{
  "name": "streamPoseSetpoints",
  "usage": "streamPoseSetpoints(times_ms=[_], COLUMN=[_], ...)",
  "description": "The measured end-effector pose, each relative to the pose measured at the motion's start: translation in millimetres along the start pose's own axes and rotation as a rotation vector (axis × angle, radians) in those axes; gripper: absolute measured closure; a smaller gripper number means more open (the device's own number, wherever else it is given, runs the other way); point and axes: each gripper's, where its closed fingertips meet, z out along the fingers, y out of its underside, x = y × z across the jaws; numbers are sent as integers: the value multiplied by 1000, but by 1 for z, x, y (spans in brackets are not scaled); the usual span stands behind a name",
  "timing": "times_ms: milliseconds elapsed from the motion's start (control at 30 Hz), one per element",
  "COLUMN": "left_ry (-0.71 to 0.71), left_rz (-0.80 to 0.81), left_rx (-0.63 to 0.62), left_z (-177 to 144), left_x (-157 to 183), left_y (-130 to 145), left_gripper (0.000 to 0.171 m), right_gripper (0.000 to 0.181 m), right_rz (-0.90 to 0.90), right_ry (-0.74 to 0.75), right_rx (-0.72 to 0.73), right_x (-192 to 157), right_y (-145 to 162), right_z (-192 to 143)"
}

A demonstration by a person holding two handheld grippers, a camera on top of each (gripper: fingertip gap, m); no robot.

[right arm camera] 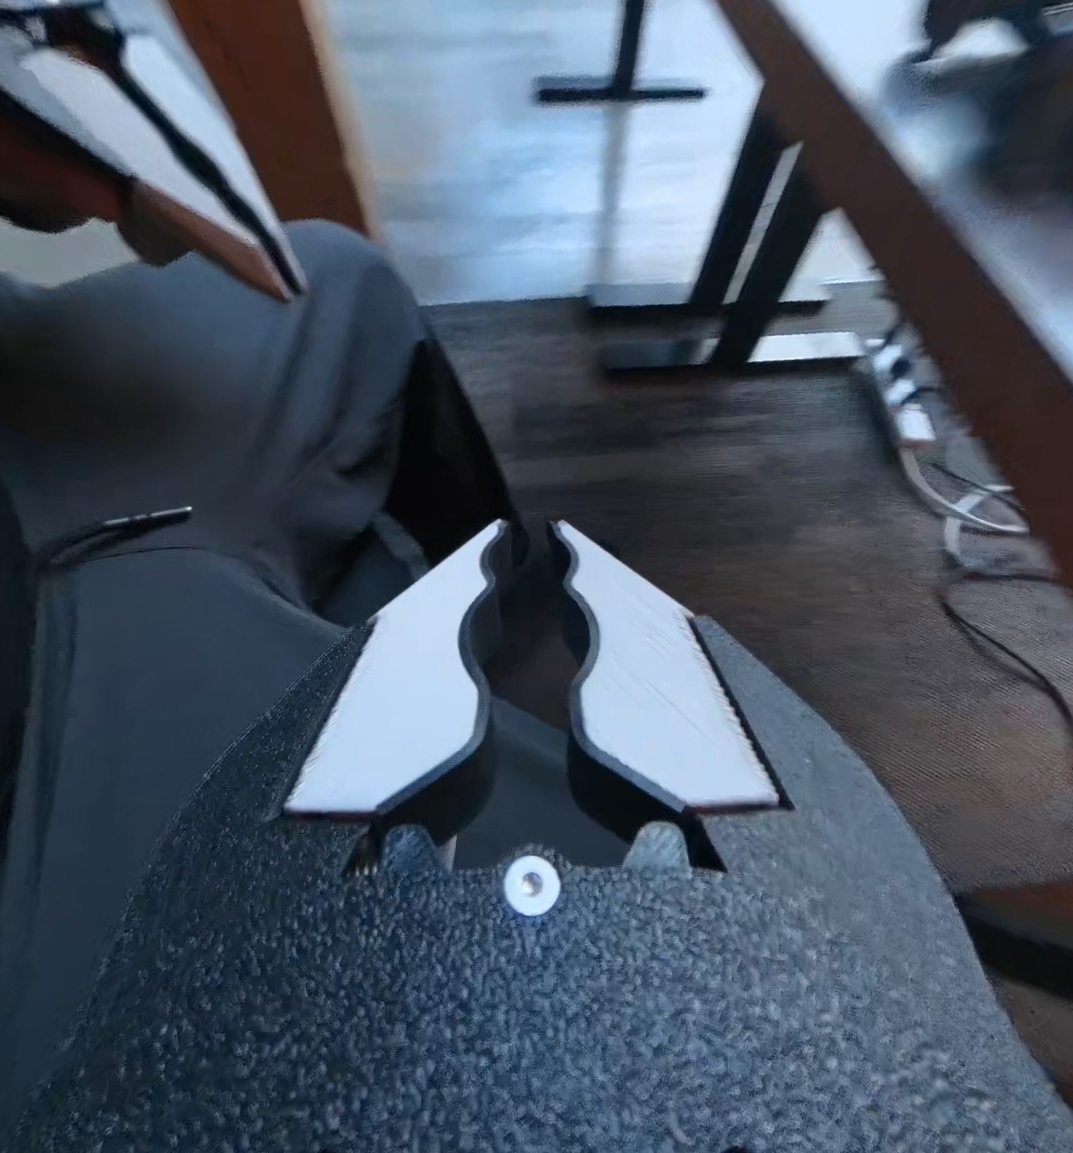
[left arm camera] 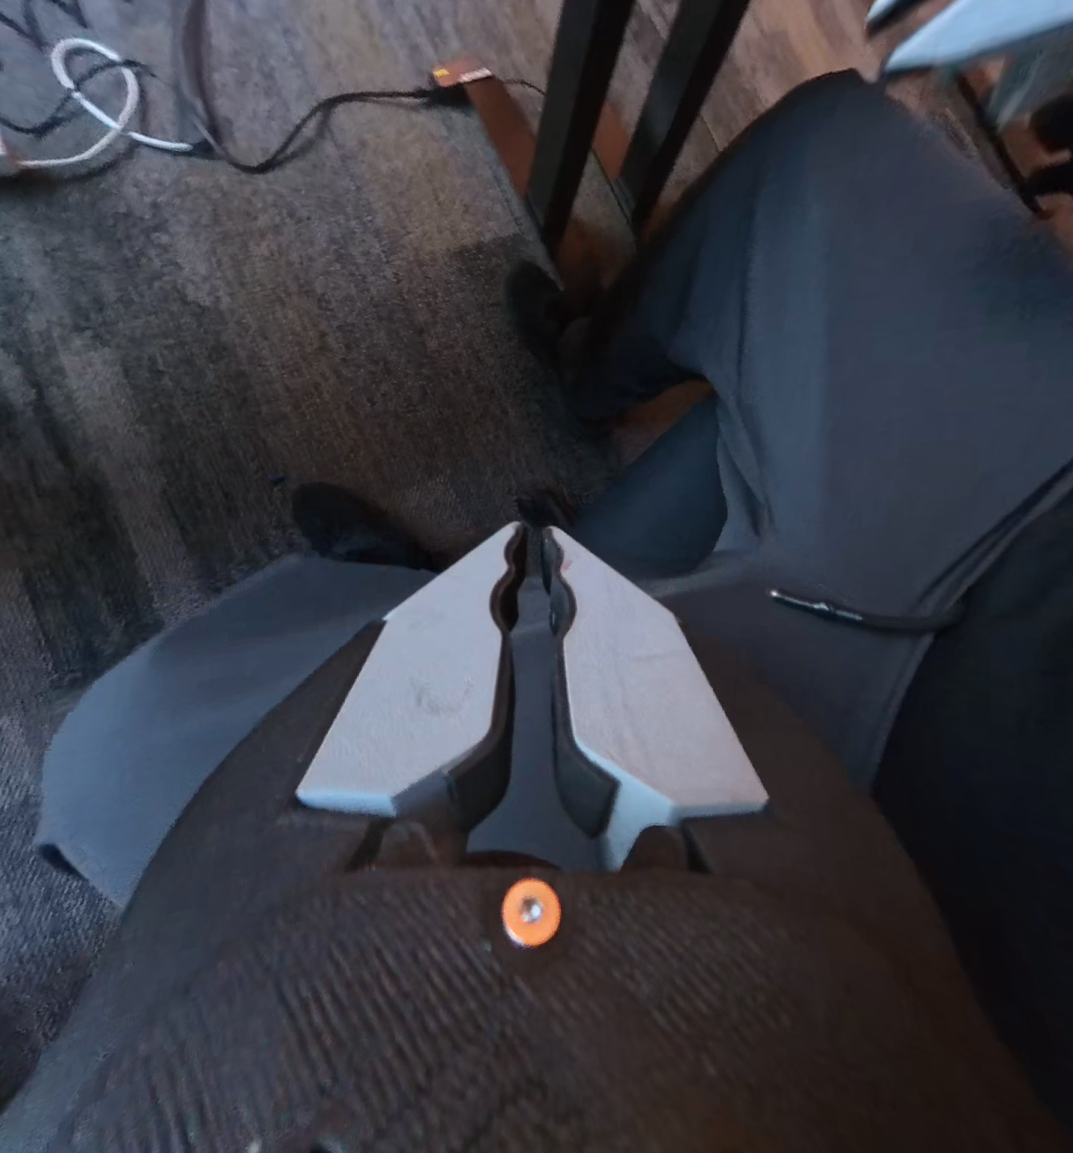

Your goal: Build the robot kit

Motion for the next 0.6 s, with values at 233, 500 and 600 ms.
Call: streamPoseSetpoints(times_ms=[233,500,600], left_ry=[-290,-448,-451], left_rz=[-19,-283,-285], left_rx=[87,126,38], left_z=[-19,23,44], left_x=[-78,-230,-263], left_y=[17,76,100], left_gripper=[140,129,136], right_gripper=[168,172,167], right_rz=[-79,-103,-123], right_ry=[-230,-83,-28], right_rx=[-235,-566,-635], right_x=[-15,73,108], right_y=[13,189,239], right_z=[191,453,504])
